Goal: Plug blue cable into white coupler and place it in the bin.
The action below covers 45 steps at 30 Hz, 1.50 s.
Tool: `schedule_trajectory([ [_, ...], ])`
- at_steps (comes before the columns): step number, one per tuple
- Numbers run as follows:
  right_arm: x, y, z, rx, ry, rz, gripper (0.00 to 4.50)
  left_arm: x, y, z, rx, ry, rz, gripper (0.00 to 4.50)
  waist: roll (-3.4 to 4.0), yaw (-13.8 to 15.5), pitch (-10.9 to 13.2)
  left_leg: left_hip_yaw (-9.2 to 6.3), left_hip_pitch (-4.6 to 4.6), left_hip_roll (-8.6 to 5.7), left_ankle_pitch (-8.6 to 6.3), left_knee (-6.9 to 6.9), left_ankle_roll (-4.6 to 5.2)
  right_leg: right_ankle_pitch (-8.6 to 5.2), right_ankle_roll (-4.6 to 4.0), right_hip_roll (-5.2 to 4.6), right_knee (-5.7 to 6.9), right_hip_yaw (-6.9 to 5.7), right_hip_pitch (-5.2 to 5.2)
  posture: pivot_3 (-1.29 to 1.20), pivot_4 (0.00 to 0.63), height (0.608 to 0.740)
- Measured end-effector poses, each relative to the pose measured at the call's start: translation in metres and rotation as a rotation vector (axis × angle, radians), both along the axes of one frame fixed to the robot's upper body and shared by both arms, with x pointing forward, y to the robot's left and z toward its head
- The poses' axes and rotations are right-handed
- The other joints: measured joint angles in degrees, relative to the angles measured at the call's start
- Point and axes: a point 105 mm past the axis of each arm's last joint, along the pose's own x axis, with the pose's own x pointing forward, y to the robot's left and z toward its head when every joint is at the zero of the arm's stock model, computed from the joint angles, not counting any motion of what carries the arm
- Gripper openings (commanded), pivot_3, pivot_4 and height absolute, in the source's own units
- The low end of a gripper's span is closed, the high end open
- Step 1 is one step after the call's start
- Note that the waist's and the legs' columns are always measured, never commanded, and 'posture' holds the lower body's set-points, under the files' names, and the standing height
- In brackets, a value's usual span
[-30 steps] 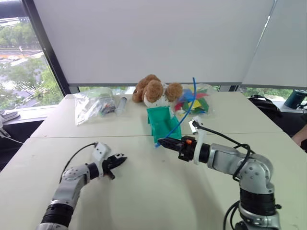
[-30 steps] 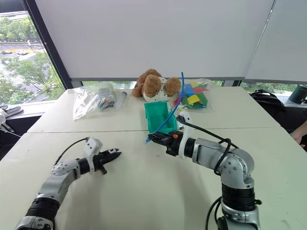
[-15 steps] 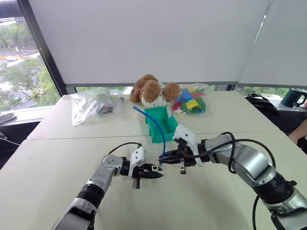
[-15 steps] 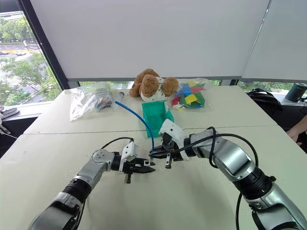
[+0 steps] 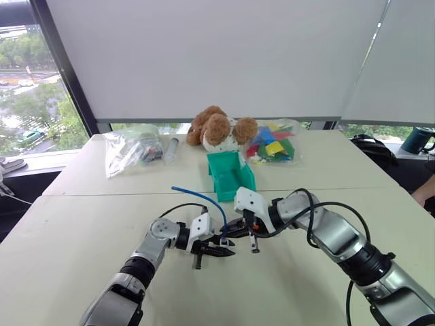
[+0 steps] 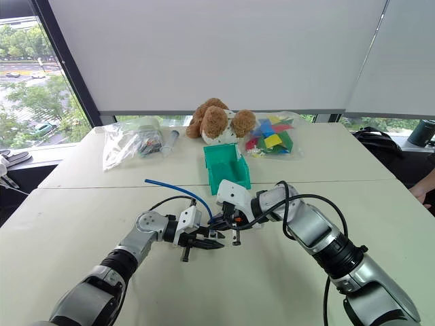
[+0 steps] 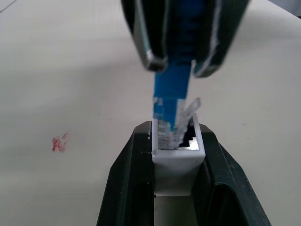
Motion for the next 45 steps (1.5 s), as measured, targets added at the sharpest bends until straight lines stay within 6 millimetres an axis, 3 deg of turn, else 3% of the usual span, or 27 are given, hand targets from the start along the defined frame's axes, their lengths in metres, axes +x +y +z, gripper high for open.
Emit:
schedule_trajectory([
  [21, 0.0, 0.001, -0.01, -0.04, 0.02, 0.055, 0.0, 0.002, -0.002, -0.002, 0.022, -0.007, -0.007, 0.42, 0.02, 0.1, -0.1, -0.05, 0.17, -0.01, 0.0, 0.06, 0.0, 0.0, 0.0, 0.01, 0.01, -0.01, 0.24, 0.0, 0.15, 0.74],
  [27, 0.005, 0.001, -0.019, -0.047, 0.069, 0.088, 0.0, 0.002, 0.0, -0.005, 0.032, 0.003, 0.004, 0.42, 0.0, -0.2, -0.1, -0.06, 0.96, 0.02, -0.02, -0.12, 0.02, -0.02, -0.02, 0.02, -0.11, -0.04, 0.99, 0.0, 0.15, 0.74],
  [40, 0.01, 0.007, -0.038, -0.052, 0.074, 0.12, 0.0, 0.001, 0.007, -0.015, 0.037, 0.043, 0.044, 0.42, -0.19, -0.6, -1.7, -0.08, 1.3, 0.1, -0.07, -0.34, 0.07, -0.15, -0.24, 0.05, -0.09, -0.04, 1.15, 0.0, 0.15, 0.74],
  [45, 0.01, 0.011, -0.045, -0.078, 0.038, 0.144, 0.0, -0.001, 0.011, -0.021, 0.044, 0.065, 0.061, 0.42, -0.53, -0.7, -2.3, -0.07, 2.19, 0.12, -0.08, -1.0, 0.06, -0.48, -0.62, 0.05, -0.24, -0.04, 1.74, 0.0, 0.15, 0.74],
])
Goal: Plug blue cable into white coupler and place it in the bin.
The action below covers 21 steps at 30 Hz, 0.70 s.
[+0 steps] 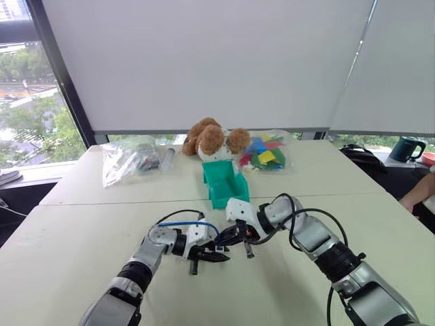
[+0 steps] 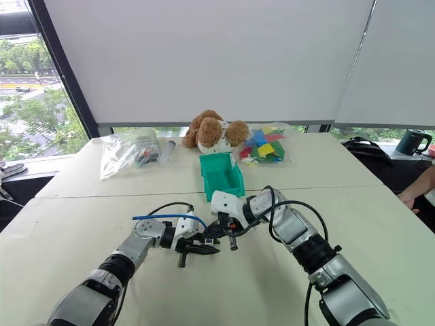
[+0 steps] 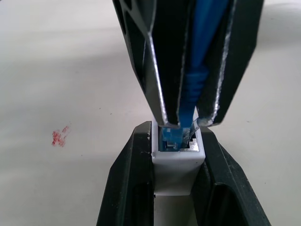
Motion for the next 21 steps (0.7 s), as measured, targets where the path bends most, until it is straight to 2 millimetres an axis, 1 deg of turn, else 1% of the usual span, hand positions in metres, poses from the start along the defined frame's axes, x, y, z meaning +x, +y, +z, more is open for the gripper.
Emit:
schedule_trajectory([
  [3, 0.0, 0.002, 0.0, 0.006, 0.007, -0.005, 0.0, 0.0, 0.002, 0.0, 0.002, -0.001, 0.002, 0.42, 0.01, 0.0, -0.1, -0.05, 0.01, 0.08, 0.0, -0.06, 0.0, -0.02, -0.02, 0.02, 0.04, -0.02, -0.04, 0.0, 0.15, 0.74],
  [6, -0.001, 0.001, 0.0, 0.042, 0.061, -0.05, 0.0, -0.001, 0.003, 0.001, 0.007, -0.014, -0.001, 0.42, 0.03, 0.0, -0.1, -0.07, -0.09, 0.13, 0.0, -0.06, 0.0, -0.03, -0.06, -0.01, 0.09, -0.01, -0.16, 0.0, 0.15, 0.74],
  [7, -0.001, 0.0, 0.001, 0.051, 0.08, -0.066, 0.0, -0.001, 0.003, 0.002, 0.012, -0.02, -0.005, 1.22, 0.03, 0.0, -0.1, -0.07, -0.15, 0.14, 0.0, -0.07, 0.0, -0.03, -0.07, -0.02, 0.1, -0.01, -0.24, 0.0, 0.15, 0.74],
  [9, -0.002, 0.0, 0.003, 0.062, 0.1, -0.086, 0.0, -0.001, 0.004, 0.003, 0.018, -0.029, -0.013, 1.79, 0.07, 0.0, -0.1, -0.07, -0.2, 0.15, 0.0, -0.09, 0.0, -0.04, -0.09, -0.04, 0.12, -0.01, -0.31, 0.0, 0.15, 0.74],
  [11, -0.005, 0.001, 0.008, 0.088, 0.138, -0.109, 0.0, -0.001, 0.012, 0.005, 0.037, -0.044, -0.015, 2.83, 0.24, 0.2, 0.1, -0.06, -0.34, 0.14, 0.0, -0.1, 0.0, -0.04, -0.11, -0.09, 0.12, 0.01, -0.46, 0.0, 0.15, 0.74],
  [12, -0.006, 0.0, 0.008, 0.095, 0.155, -0.12, 0.0, 0.0, 0.015, 0.007, 0.043, -0.049, -0.012, 3.42, 0.27, 0.3, 0.1, -0.06, -0.44, 0.13, 0.0, -0.1, 0.0, -0.04, -0.11, -0.11, 0.12, 0.02, -0.55, 0.0, 0.15, 0.74],
  [14, -0.007, 0.0, 0.012, 0.102, 0.166, -0.137, 0.0, 0.001, 0.019, 0.009, 0.047, -0.062, -0.004, 4.44, 0.27, 0.3, 0.1, -0.06, -0.75, 0.13, 0.0, -0.07, 0.0, -0.03, -0.11, -0.14, 0.12, 0.05, -0.83, 0.0, 0.15, 0.74],
  [16, -0.008, -0.001, 0.015, 0.111, 0.184, -0.156, 0.0, 0.0, 0.024, 0.012, 0.048, -0.08, 0.007, 4.44, 0.29, 0.2, 0.1, -0.06, -1.13, 0.12, 0.0, -0.03, -0.01, -0.01, -0.11, -0.17, 0.13, 0.05, -1.18, 0.0, 0.15, 0.74],
  [19, -0.004, -0.004, 0.02, 0.114, 0.186, -0.189, 0.0, 0.0, 0.035, 0.014, 0.039, -0.079, 0.041, 4.44, 0.38, 0.2, 0.3, -0.05, -1.24, 0.1, 0.0, -0.04, -0.01, -0.01, -0.12, -0.23, 0.14, 0.05, -1.31, 0.0, 0.15, 0.74],
  [21, 0.0, -0.005, 0.026, 0.133, 0.188, -0.216, 0.0, 0.002, 0.046, 0.018, 0.04, -0.08, 0.087, 4.44, 0.4, 0.2, 0.7, -0.05, -1.35, 0.1, 0.01, -0.03, -0.01, 0.02, -0.17, -0.25, 0.17, 0.05, -1.45, 0.0, 0.15, 0.74],
])
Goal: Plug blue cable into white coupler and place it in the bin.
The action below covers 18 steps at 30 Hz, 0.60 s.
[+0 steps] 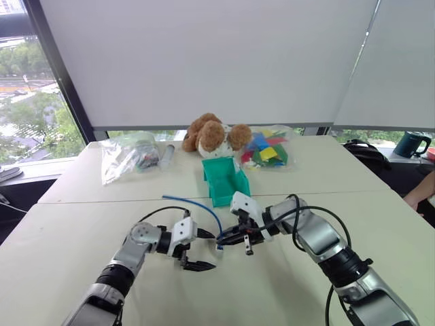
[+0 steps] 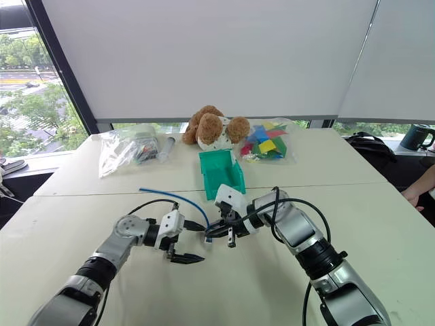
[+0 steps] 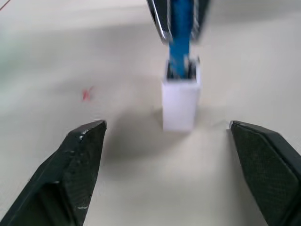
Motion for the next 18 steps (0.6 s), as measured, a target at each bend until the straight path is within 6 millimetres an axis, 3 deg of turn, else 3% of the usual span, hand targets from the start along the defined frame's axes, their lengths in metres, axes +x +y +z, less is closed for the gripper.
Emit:
schedule_trajectory([
  [1, 0.003, -0.001, 0.006, 0.021, 0.0, -0.018, 0.0, 0.001, 0.006, 0.002, -0.004, 0.0, 0.028, 4.44, 0.09, 0.0, 0.1, 0.0, -0.13, 0.0, 0.01, 0.02, -0.01, 0.01, -0.02, -0.01, 0.02, 0.0, -0.13, 0.0, 0.15, 0.74],
  [4, 0.019, -0.004, 0.048, 0.104, -0.078, -0.077, 0.0, 0.006, 0.022, 0.01, -0.027, -0.011, 0.118, 4.44, 0.34, 0.1, 0.3, -0.01, -0.8, -0.06, 0.14, 0.16, -0.2, 0.19, 0.14, -0.04, 0.11, 0.0, -0.81, 0.0, 0.15, 0.74],
  [8, 0.044, -0.011, 0.106, 0.182, -0.207, -0.165, 0.0, 0.01, 0.03, 0.024, -0.094, -0.01, 0.211, 4.44, 0.32, 0.2, 0.4, 0.02, -0.82, -0.17, 0.14, 0.12, -0.21, 0.21, 0.18, -0.13, 0.05, -0.06, -0.77, 0.0, 0.15, 0.74],
  [10, 0.059, -0.016, 0.121, 0.2, -0.222, -0.223, 0.0, 0.01, 0.034, 0.029, -0.11, -0.004, 0.25, 4.44, 0.32, 0.1, 0.4, 0.06, -0.82, -0.22, 0.14, 0.1, -0.21, 0.21, 0.18, -0.17, 0.02, -0.07, -0.76, 0.0, 0.15, 0.74],
  [14, 0.092, -0.023, 0.123, 0.203, -0.197, -0.335, 0.0, 0.006, 0.038, 0.035, -0.151, 0.067, 0.332, 4.44, 0.28, -0.1, 0.5, 0.13, -0.81, -0.26, 0.14, 0.11, -0.21, 0.21, 0.19, -0.13, 0.02, -0.07, -0.74, 0.0, 0.15, 0.74],
  [18, 0.115, -0.019, 0.095, 0.149, -0.141, -0.404, 0.0, 0.001, 0.039, 0.05, -0.208, 0.116, 0.372, 4.44, 0.28, -0.3, 0.7, 0.13, -0.8, -0.2, 0.15, 0.11, -0.21, 0.25, 0.25, 0.06, 0.08, -0.05, -0.74, 0.0, 0.15, 0.74],
])
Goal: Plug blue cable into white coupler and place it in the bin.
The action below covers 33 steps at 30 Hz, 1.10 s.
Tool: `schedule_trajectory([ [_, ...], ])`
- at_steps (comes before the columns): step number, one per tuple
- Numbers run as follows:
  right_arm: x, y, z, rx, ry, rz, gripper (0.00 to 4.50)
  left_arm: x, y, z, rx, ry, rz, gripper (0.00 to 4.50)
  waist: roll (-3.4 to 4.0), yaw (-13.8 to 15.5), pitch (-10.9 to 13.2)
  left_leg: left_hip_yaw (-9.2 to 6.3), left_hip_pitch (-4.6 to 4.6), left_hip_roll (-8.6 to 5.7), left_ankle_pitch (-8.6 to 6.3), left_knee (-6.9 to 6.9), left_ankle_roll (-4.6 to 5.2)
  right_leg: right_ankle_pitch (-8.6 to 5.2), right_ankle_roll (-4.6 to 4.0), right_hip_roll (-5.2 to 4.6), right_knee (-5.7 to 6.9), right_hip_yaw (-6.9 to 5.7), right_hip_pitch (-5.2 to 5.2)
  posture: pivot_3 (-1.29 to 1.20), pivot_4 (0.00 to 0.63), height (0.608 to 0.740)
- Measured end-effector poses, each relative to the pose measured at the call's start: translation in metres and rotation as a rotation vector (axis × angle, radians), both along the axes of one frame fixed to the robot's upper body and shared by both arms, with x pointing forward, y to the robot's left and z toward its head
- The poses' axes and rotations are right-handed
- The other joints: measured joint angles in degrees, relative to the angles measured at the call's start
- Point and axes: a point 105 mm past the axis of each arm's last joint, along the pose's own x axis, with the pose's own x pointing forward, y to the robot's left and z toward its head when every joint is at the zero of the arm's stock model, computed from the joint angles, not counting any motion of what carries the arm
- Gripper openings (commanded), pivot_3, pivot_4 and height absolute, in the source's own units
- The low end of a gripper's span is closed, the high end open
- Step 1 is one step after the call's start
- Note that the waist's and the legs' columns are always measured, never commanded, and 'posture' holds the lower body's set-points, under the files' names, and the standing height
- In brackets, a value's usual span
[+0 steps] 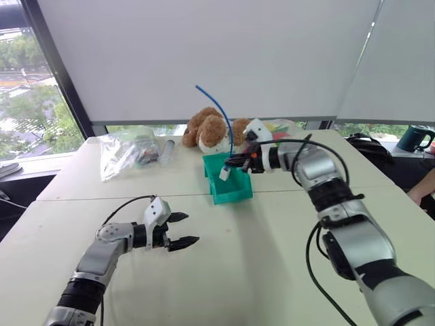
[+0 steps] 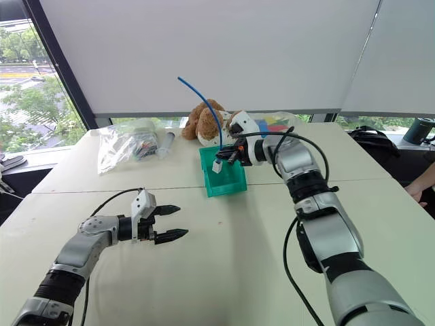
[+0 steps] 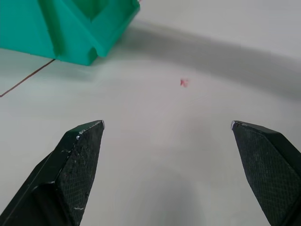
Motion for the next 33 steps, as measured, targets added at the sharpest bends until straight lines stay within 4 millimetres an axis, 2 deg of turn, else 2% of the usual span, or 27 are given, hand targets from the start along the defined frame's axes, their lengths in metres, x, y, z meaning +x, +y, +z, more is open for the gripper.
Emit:
schedule_trajectory([
  [2, 0.008, 0.0, -0.019, -0.037, 0.039, -0.035, 0.0, -0.003, 0.002, 0.009, -0.017, 0.002, 0.019, 4.44, 0.04, 0.0, 0.1, 0.0, 0.01, 0.02, 0.01, -0.01, -0.02, 0.0, 0.01, 0.04, 0.02, 0.0, 0.0, 0.0, 0.15, 0.74],
  [3, 0.01, -0.001, -0.026, -0.051, 0.05, -0.048, 0.37, -0.004, 0.003, 0.012, -0.026, 0.003, 0.026, 4.48, 0.06, 0.0, 0.2, 0.0, 0.01, 0.03, 0.01, -0.01, -0.02, 0.0, 0.01, 0.05, 0.02, 0.0, 0.0, 0.0, 0.15, 0.74],
  [5, 0.014, -0.005, -0.036, -0.076, 0.065, -0.083, 1.13, -0.006, 0.003, 0.015, -0.038, 0.011, 0.038, 4.5, 0.06, 0.0, 0.3, 0.0, 0.01, 0.03, 0.03, -0.02, -0.05, 0.01, 0.01, 0.05, 0.01, 0.01, -0.01, 0.0, 0.15, 0.74],
  [8, 0.019, -0.004, -0.04, -0.094, 0.051, -0.128, 2.6, -0.011, 0.002, 0.016, -0.045, 0.021, 0.047, 4.5, 0.07, 0.0, 0.3, 0.01, 0.0, 0.02, 0.07, -0.02, -0.12, 0.01, 0.01, 0.03, 0.0, 0.03, -0.01, 0.0, 0.15, 0.74],
  [11, 0.026, -0.007, -0.027, -0.053, 0.02, -0.191, 4.29, -0.014, 0.0, 0.018, -0.056, 0.031, 0.055, 4.5, 0.08, 0.0, 0.4, 0.01, 0.0, 0.01, 0.11, -0.02, -0.21, 0.01, 0.01, 0.02, 0.01, 0.03, -0.01, 0.0, 0.15, 0.74],
  [12, 0.027, -0.007, -0.02, -0.039, 0.0, -0.202, 4.44, -0.015, 0.0, 0.018, -0.056, 0.033, 0.06, 4.5, 0.09, 0.0, 0.4, 0.0, 0.0, 0.02, 0.12, -0.03, -0.22, 0.01, 0.01, 0.02, 0.02, 0.04, -0.01, 0.0, 0.15, 0.74],
  [16, 0.032, -0.011, 0.012, 0.016, -0.078, -0.23, 4.44, -0.015, -0.001, 0.02, -0.067, 0.037, 0.068, 4.5, 0.1, 0.0, 0.4, -0.02, 0.01, 0.02, 0.18, -0.05, -0.31, 0.01, 0.01, 0.03, 0.02, 0.03, 0.0, 0.0, 0.15, 0.74],
  [21, 0.027, -0.044, 0.048, 0.053, -0.142, -0.218, 4.44, -0.015, 0.0, 0.021, -0.074, 0.044, 0.08, 4.5, 0.09, 0.3, 0.4, 0.01, 0.0, -0.04, 0.18, -0.04, -0.32, 0.01, 0.01, 0.02, -0.04, 0.05, 0.04, 0.0, 0.15, 0.74],
  [23, 0.015, -0.058, 0.06, 0.04, -0.178, -0.147, 4.44, -0.014, 0.001, 0.023, -0.079, 0.048, 0.09, 4.5, 0.07, 0.3, 0.4, -0.01, 0.0, -0.03, 0.18, -0.03, -0.32, 0.03, 0.05, 0.04, -0.06, 0.05, 0.07, 0.0, 0.15, 0.74],
  [24, 0.008, -0.066, 0.06, 0.032, -0.188, -0.12, 4.44, -0.013, 0.002, 0.024, -0.078, 0.045, 0.096, 4.5, 0.05, 0.4, 0.4, -0.08, 0.0, -0.02, 0.18, -0.03, -0.32, 0.04, 0.08, 0.06, -0.08, 0.03, 0.12, 0.0, 0.15, 0.74],
  [26, -0.016, -0.085, 0.043, 0.006, -0.177, -0.075, 4.44, -0.012, 0.008, 0.026, -0.065, 0.043, 0.121, 4.5, 0.01, 0.7, 0.4, -0.18, -0.01, -0.02, 0.17, -0.02, -0.3, 0.03, 0.11, 0.09, -0.06, 0.0, 0.15, 0.0, 0.15, 0.74],
  [28, -0.05, -0.104, 0.004, -0.022, -0.084, -0.046, 4.44, -0.012, 0.014, 0.032, -0.059, 0.03, 0.139, 4.5, 0.02, 1.3, 0.4, -0.27, -0.05, -0.02, 0.15, -0.04, -0.27, 0.02, 0.13, 0.09, -0.1, -0.04, 0.17, 0.0, 0.15, 0.74],
  [30, -0.08, -0.111, -0.028, -0.035, 0.027, -0.033, 4.44, -0.012, 0.022, 0.039, -0.058, 0.02, 0.163, 4.5, 0.3, 1.3, 0.7, -0.1, -0.04, -0.03, 0.16, 0.02, -0.26, 0.02, 0.15, 0.07, -0.07, 0.04, 0.1, 0.0, 0.15, 0.74],
  [31, -0.096, -0.113, -0.037, -0.044, 0.058, -0.026, 4.44, -0.013, 0.024, 0.042, -0.059, 0.018, 0.166, 4.5, 0.35, 1.1, 0.8, -0.08, -0.01, -0.02, 0.16, 0.03, -0.26, 0.03, 0.15, 0.07, -0.03, 0.06, 0.1, 0.0, 0.15, 0.74],
  [33, -0.119, -0.111, -0.042, -0.048, 0.083, -0.012, 4.44, -0.015, 0.029, 0.047, -0.058, 0.006, 0.176, 4.5, 0.31, 0.4, 0.8, -0.07, 0.06, 0.03, 0.16, 0.06, -0.26, 0.03, 0.15, 0.13, 0.01, 0.07, 0.13, 0.0, 0.15, 0.74],
])
